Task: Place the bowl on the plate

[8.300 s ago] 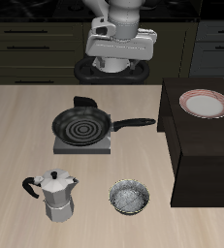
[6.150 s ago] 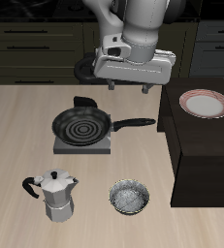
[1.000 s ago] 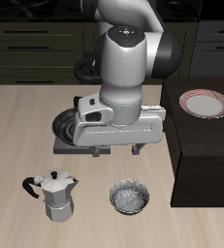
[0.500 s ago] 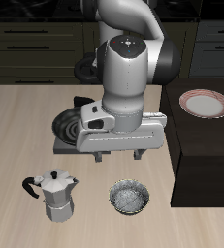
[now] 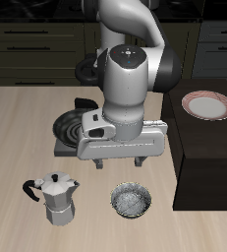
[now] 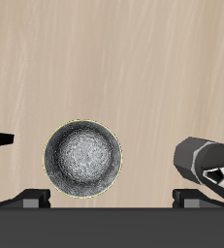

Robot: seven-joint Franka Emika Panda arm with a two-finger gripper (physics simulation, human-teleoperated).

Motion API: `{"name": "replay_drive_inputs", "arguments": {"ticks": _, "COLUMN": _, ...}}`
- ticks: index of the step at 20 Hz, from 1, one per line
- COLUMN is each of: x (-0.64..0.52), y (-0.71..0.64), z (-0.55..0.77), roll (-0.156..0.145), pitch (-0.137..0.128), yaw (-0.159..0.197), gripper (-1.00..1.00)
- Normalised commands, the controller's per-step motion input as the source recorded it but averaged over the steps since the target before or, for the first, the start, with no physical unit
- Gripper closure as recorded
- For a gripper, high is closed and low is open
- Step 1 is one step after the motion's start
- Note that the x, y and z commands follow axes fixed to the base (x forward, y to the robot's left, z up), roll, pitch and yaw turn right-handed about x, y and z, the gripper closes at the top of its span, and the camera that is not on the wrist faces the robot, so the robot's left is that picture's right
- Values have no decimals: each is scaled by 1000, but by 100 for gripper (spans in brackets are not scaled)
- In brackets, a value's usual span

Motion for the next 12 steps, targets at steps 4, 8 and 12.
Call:
{"name": "replay_drive_inputs", "arguments": {"ticks": 4, "x": 46, "y": 16, "z": -139, "roll": 2, "pitch": 14, "yaw": -1, "gripper": -100}}
{"name": "replay_drive_inputs", "arguments": {"ticks": 8, "x": -3, "y": 22, "z": -157, "roll": -4, "pitch": 11, "yaw": -1, "gripper": -100}}
{"name": "replay_drive_inputs", "arguments": {"ticks": 12, "x": -7, "y": 39, "z": -96, "roll": 1, "pitch": 5, "yaw": 3, "gripper": -100}}
